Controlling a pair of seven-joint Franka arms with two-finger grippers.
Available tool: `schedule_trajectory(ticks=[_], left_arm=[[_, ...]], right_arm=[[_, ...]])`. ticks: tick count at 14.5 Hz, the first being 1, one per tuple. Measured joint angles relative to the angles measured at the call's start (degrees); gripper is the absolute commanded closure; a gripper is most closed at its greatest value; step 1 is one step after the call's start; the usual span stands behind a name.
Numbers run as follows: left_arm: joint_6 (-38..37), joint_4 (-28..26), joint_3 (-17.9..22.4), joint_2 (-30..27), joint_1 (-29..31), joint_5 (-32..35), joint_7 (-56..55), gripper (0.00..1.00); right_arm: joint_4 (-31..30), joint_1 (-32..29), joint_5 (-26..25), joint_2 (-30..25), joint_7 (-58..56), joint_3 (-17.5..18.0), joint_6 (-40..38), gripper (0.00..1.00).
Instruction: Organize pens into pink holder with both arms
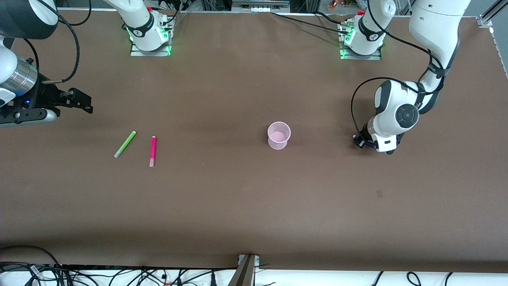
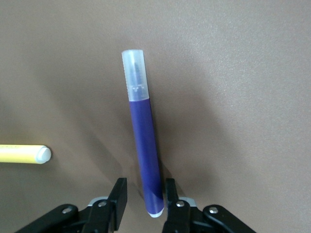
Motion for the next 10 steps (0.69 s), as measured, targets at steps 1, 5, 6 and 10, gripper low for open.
schedule_trajectory(ticks=[1,5,6,10], left_arm=[[0.0,0.0,0.0,0.0,0.0,0.0,0.0,0.61],[0.0,0.0,0.0,0.2,0.0,0.3,0.1,0.73],[0.0,0.0,0.0,0.2,0.0,0.3,0.1,0.82],[0.0,0.0,0.0,0.2,-0.1,0.4,0.1,1.0]], right_arm=[[0.1,0.0,0.0,0.0,0.0,0.0,0.0,0.0],[0.3,0.1,-0.7,0.0,-0.1,0.6,0.0,0.0],[0.3,0.2,-0.8,0.0,-0.1,0.7,0.0,0.0],[0.3,0.7,-2.8,1.0,-0.3,0.8,0.0,0.0]])
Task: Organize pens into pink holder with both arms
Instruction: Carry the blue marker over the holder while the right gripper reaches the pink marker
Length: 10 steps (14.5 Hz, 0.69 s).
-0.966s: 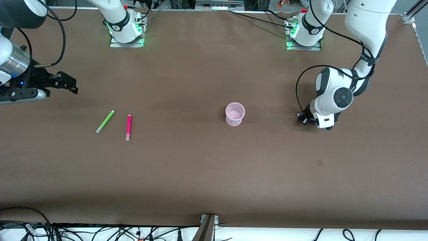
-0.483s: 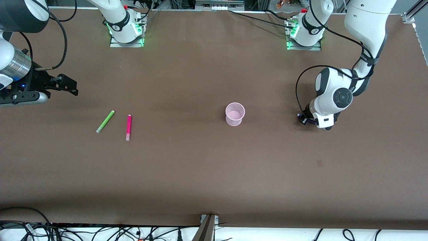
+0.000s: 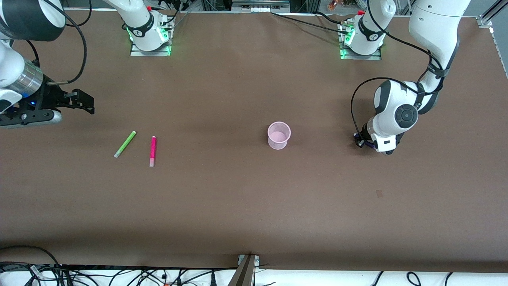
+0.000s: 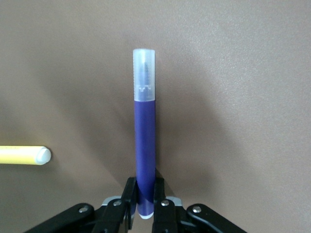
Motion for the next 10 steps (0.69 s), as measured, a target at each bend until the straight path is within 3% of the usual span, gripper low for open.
schedule_trajectory(ticks=[5,10], left_arm=[[-1.7,2.4,-0.4,-0.8,0.0,0.0,0.0,1.0],[-24.2,18.6,-4.9,-4.7,-0.1,-3.6,-0.2,1.0]], right_arm=[[0.0,0.4,-0.8,1.7,0.0,0.1,-0.1,0.0],[0.0,0.4,-0.2,3.4,0.3,0.1,-1.1,0.0]])
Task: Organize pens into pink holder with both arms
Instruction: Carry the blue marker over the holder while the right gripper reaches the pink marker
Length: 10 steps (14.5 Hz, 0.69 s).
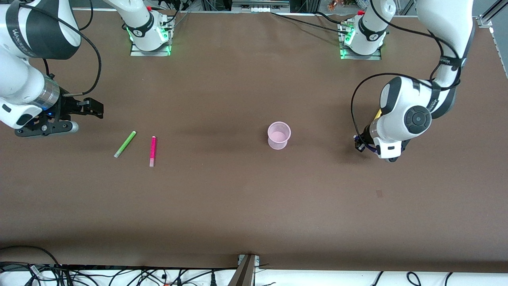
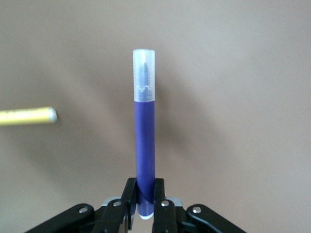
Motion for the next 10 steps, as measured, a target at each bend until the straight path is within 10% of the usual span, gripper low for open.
schedule_trajectory(ticks=[10], left_arm=[[-4.3,10.4,-10.6,2.4,-3.0,-22.7,-3.6,1.0]], right_arm=[[-6.6,0.3,3.1,0.1,5.3,0.2,6.3,0.0]])
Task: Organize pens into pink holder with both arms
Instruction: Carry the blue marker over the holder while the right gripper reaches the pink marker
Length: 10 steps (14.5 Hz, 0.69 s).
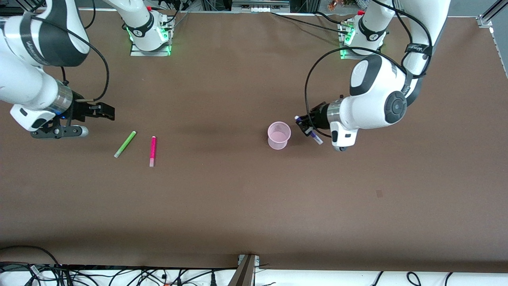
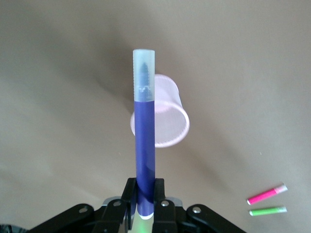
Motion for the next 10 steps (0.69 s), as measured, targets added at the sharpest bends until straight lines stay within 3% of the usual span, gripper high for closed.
schedule_trajectory(ticks=[7,10], left_arm=[[0.0,2.9,-0.3,6.8,-3.5,-4.7,-0.5,1.0],[0.0,4.3,-0.4,8.1,-5.8,-5.9,-0.5,1.0]], right_arm=[[-15.9,2.1,2.4,2.8,0.5,1.8,25.0,0.0],[-19.4,2.3,2.4,6.0,0.5,2.4,32.6,0.02]])
